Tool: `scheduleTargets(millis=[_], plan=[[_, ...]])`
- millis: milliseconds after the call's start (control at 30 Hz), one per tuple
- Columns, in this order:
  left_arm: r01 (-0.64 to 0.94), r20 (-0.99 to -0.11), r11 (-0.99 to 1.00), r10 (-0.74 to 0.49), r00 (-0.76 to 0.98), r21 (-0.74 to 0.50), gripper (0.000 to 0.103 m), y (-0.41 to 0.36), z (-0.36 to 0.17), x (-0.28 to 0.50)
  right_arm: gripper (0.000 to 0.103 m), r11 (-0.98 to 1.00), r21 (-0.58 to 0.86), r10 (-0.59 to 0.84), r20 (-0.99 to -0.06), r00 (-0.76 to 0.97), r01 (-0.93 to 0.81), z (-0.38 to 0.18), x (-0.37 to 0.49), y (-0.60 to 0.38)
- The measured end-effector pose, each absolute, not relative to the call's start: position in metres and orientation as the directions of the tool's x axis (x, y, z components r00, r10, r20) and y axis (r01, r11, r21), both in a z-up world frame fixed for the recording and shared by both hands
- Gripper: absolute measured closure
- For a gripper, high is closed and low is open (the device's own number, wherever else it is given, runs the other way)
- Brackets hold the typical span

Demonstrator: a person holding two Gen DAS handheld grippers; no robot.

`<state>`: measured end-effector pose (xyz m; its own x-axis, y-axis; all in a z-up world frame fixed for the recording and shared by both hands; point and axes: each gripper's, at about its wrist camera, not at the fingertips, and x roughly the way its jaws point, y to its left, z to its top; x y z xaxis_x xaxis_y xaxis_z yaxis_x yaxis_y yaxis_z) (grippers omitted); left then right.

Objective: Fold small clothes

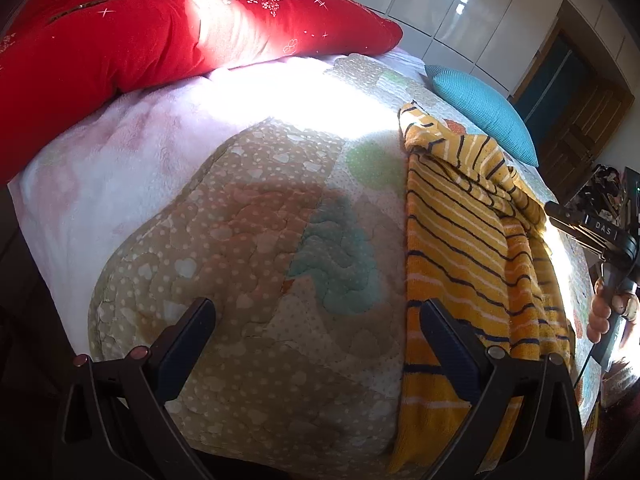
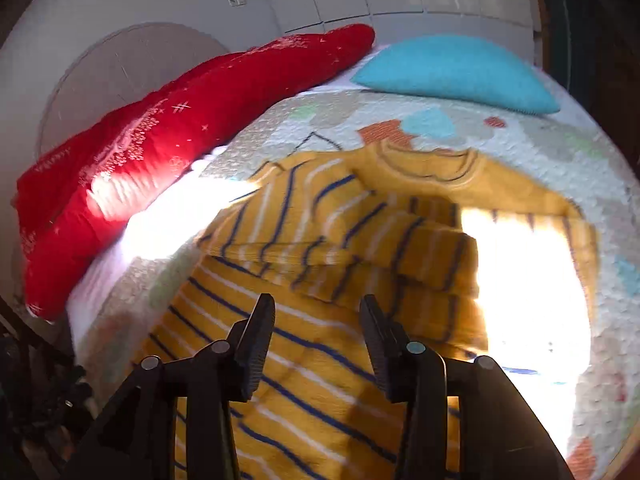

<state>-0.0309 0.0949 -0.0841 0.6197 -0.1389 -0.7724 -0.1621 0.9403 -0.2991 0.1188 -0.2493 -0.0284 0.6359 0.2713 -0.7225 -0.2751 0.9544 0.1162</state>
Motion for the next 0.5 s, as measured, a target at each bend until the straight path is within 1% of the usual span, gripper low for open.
scheduleTargets(millis=[67,133,167,267,300,333,367,400,500], plan=[[-0.150,-0.777,0.945,-0.140,0.614,-0.290,0.001,0.087,-0.085,-0.032,0.050,0.977,-0.019,0.133,-0.723,0.678,-0.212,-0.028,0.120,-0.278],[-0.133,-0.778,0.952,-0.142,0.611,-0.277,0.001,0.078,-0.083,-0.031,0.049,0.983,-0.092,0.043,-0.722,0.690,-0.157,-0.035,0.128,-0.307],[-0.122,-0.780,0.954,-0.145,0.609,-0.273,0.001,0.073,-0.081,-0.030,0.049,0.987,-0.091,0.027,-0.729,0.684,-0.135,-0.039,0.137,-0.320],[-0.096,-0.780,0.964,-0.141,0.610,-0.250,0.001,0.060,-0.075,-0.029,0.049,0.991,-0.015,0.077,-0.750,0.657,-0.133,-0.054,0.155,-0.343],[-0.090,-0.780,0.967,-0.137,0.611,-0.240,0.001,0.056,-0.073,-0.029,0.050,0.991,-0.022,0.071,-0.746,0.662,-0.132,-0.058,0.160,-0.343],[-0.085,-0.779,0.969,-0.133,0.612,-0.232,0.001,0.052,-0.071,-0.029,0.068,0.990,-0.023,0.073,-0.747,0.661,-0.136,-0.061,0.165,-0.342],[-0.082,-0.780,0.971,-0.130,0.613,-0.226,0.001,0.050,-0.069,-0.029,0.083,0.991,0.000,0.089,-0.756,0.648,-0.137,-0.064,0.168,-0.341],[-0.079,-0.780,0.972,-0.127,0.613,-0.221,0.001,0.048,-0.068,-0.029,0.095,0.991,0.029,0.105,-0.761,0.640,-0.127,-0.064,0.171,-0.342],[-0.079,-0.787,0.976,-0.113,0.606,-0.201,0.001,0.044,-0.066,-0.028,0.095,0.973,0.192,0.226,-0.716,0.661,-0.125,-0.047,0.163,-0.354]])
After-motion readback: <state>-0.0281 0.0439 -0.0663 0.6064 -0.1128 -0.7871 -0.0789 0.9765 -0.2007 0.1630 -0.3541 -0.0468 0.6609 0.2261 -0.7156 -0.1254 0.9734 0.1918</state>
